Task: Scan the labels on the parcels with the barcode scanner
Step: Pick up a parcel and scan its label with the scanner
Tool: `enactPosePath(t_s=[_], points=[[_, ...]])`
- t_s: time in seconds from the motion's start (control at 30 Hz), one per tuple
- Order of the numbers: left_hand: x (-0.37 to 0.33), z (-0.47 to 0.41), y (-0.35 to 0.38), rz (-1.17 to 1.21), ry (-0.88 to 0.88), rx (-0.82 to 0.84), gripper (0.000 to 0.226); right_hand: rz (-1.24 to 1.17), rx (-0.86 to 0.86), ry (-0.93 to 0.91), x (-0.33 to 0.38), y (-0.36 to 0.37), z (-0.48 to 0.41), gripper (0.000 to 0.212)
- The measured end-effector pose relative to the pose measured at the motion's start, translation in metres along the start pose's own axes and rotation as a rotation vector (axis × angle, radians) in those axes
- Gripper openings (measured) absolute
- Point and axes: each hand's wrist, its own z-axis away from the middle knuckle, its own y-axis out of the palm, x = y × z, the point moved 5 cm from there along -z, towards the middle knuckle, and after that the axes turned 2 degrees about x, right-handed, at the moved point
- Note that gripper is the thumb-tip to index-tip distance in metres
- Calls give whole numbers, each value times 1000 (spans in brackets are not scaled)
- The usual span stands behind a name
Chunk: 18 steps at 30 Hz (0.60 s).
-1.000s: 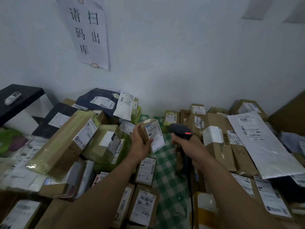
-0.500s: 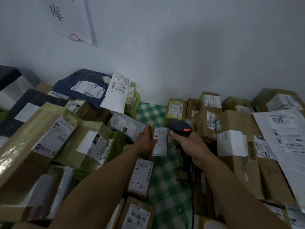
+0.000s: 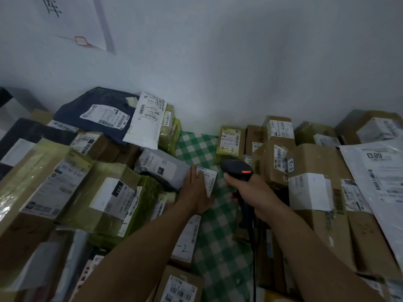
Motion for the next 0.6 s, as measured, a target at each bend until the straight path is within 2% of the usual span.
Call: enactPosePath(t_s=[0.2,0.3,0.4,0.47,0.53,0.6], points=[[7,17,2,41,-130,5,110,-67,-70,-50,20,-5,-3,18],[1,9,-2,61,-131,-24,107,-74,-83,-72,33,-13,-9,17],[-25,-13,-33,276,3,-224,77,-50,-80,-73,35,-18,-16,19],[-46,-33,-60,451,92,-285,53,-43,-82,-67,31,-19,-19,18],[-58,-58,-72,634,88,-235,36,-44,-92,-56,25,-20,-24,16],[-64,-82,-68,672,84,-155,32,-41,-113,-64,18,-21,-29,13]])
